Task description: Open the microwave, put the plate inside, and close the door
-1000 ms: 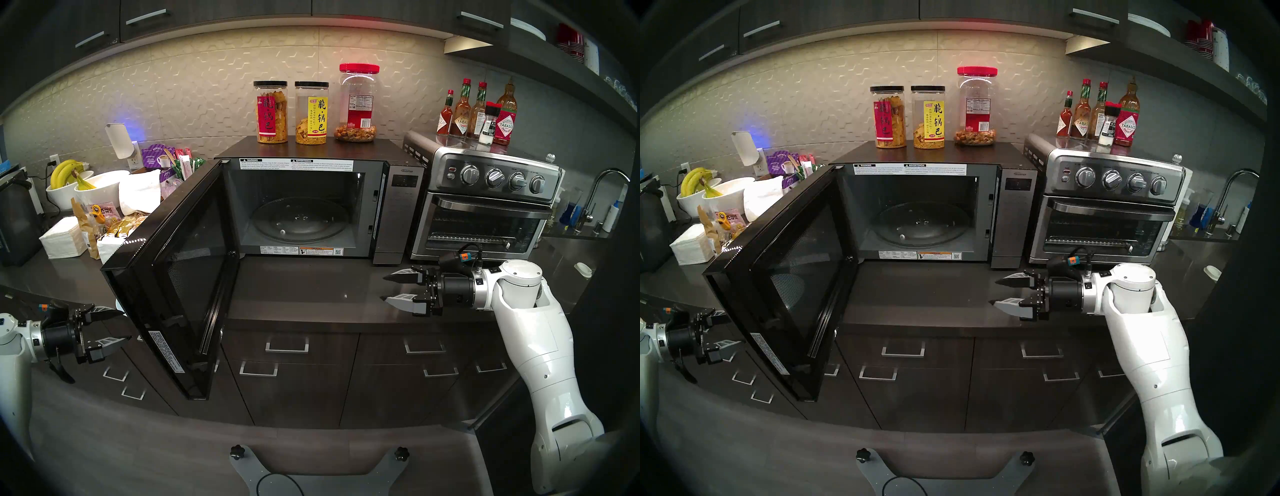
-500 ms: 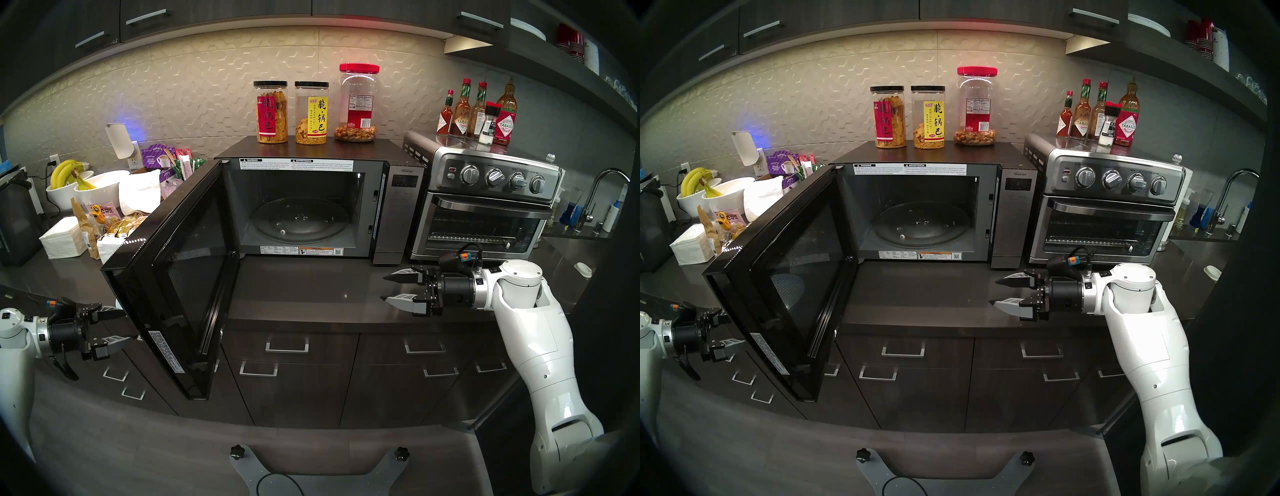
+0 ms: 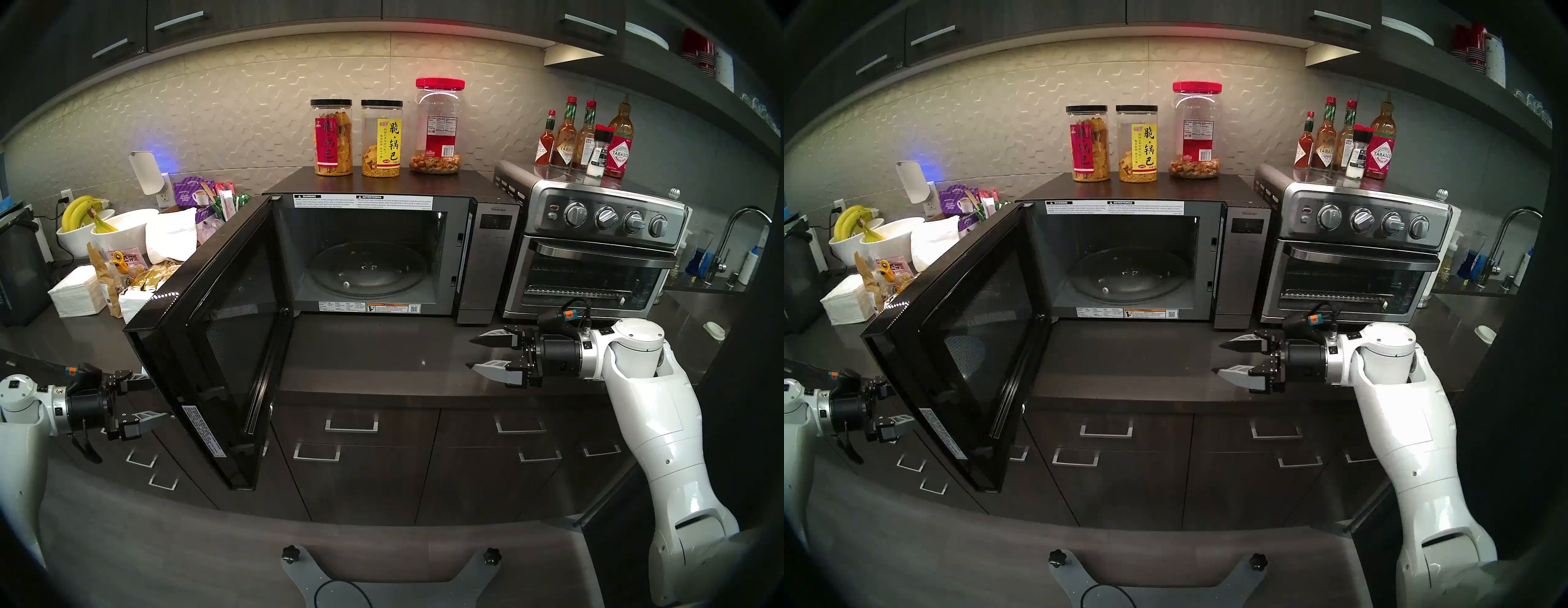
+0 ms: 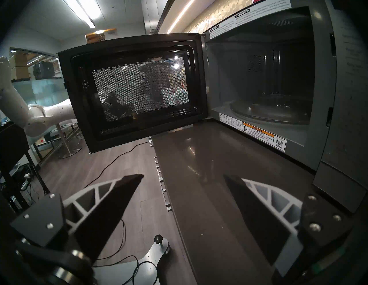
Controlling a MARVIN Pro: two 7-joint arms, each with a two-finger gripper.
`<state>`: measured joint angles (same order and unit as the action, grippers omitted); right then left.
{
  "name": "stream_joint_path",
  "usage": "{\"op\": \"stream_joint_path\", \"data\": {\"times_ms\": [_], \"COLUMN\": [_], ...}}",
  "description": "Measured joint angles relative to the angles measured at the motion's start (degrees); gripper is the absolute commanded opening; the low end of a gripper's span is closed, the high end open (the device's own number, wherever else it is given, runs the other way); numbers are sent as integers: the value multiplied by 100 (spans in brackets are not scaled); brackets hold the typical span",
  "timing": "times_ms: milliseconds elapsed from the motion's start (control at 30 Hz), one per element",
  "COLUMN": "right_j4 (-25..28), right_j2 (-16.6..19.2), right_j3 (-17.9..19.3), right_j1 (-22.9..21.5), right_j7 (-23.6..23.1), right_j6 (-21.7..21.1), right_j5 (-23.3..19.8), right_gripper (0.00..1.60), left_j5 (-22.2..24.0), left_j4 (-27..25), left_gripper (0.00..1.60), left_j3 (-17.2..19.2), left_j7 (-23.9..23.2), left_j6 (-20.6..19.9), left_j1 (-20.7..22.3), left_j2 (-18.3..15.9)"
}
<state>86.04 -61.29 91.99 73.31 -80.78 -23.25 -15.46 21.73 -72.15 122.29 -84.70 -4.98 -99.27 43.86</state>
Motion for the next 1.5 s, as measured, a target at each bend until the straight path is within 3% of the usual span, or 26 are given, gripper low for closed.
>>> {"op": "stream_joint_path", "data": {"times_ms": [1500], "right_j4": [0], "right_j2": [-67], "right_j3": [66], "right_j1": [-2], "right_j7": [-67], "right_j6": [-18], "right_j5": [97], "right_gripper": [160], "left_j5": [-221], "left_j4": [394], "left_gripper": [160], "left_j3": [-572], "left_j7": [90], "left_j6": [51], "left_j1": [510], "left_j2": [-168]}}
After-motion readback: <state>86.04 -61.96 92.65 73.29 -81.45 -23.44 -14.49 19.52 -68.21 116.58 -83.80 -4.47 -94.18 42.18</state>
